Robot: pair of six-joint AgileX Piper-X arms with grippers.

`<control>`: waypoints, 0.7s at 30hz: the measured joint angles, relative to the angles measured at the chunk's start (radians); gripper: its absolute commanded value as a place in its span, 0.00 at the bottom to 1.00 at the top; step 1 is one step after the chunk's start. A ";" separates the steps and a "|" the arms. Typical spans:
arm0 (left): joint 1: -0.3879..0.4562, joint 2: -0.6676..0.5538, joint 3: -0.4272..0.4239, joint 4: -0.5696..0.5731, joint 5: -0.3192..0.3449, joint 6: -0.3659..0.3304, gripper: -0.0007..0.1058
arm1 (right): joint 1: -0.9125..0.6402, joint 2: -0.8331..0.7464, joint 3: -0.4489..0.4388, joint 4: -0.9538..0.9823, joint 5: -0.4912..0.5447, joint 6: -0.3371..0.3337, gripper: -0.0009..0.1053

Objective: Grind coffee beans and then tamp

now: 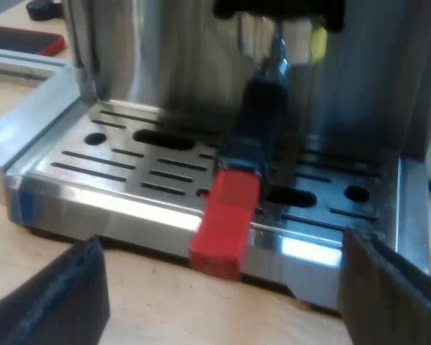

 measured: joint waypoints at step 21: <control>0.000 0.000 0.000 -0.007 0.014 0.000 0.81 | -0.357 0.221 -0.306 0.429 -0.479 0.204 0.65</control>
